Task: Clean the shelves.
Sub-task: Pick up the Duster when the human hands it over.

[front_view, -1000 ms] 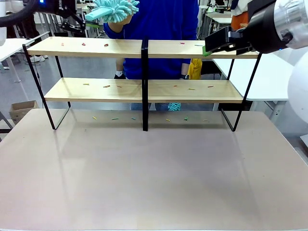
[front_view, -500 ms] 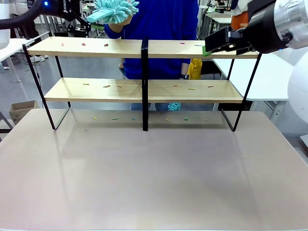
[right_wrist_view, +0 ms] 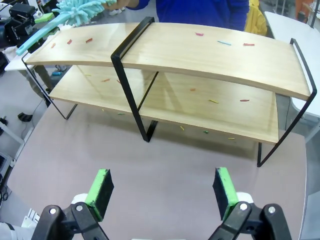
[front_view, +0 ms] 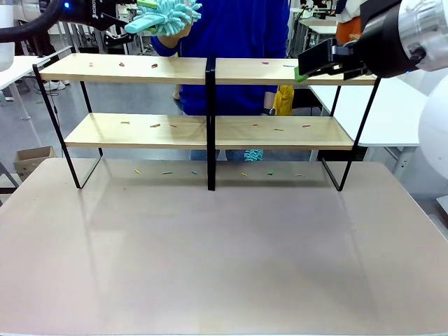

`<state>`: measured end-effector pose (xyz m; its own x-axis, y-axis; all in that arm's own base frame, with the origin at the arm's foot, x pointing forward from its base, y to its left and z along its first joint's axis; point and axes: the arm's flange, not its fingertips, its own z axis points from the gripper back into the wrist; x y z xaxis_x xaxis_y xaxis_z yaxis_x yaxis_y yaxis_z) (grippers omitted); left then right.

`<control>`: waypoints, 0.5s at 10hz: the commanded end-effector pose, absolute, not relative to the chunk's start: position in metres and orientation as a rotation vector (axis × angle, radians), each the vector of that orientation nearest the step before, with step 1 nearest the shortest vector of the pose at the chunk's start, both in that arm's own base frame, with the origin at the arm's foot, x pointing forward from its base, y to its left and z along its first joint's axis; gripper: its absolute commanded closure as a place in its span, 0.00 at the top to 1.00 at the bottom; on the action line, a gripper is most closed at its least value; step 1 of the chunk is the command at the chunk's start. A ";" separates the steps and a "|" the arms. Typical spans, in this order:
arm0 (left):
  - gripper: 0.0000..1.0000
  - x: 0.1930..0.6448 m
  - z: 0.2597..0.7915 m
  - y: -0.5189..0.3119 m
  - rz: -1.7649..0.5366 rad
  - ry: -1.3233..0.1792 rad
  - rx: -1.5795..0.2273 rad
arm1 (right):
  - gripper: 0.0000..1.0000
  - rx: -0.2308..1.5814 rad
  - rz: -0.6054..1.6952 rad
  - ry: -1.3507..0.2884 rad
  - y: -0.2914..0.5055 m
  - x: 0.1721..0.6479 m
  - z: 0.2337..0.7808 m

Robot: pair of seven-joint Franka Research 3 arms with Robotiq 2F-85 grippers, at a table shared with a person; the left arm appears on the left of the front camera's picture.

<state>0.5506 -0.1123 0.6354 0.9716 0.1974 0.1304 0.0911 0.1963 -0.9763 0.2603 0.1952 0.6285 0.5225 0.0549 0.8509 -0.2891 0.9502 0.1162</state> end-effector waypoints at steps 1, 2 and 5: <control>0.00 0.547 0.633 -0.112 0.048 -0.255 -1.399 | 1.00 0.261 0.208 -1.002 0.196 0.260 0.629; 0.00 0.546 0.634 -0.112 0.045 -0.263 -1.397 | 1.00 0.261 0.208 -1.002 0.196 0.260 0.629; 0.00 0.522 0.657 -0.090 -0.046 -0.265 -1.397 | 1.00 0.261 0.208 -1.002 0.196 0.260 0.629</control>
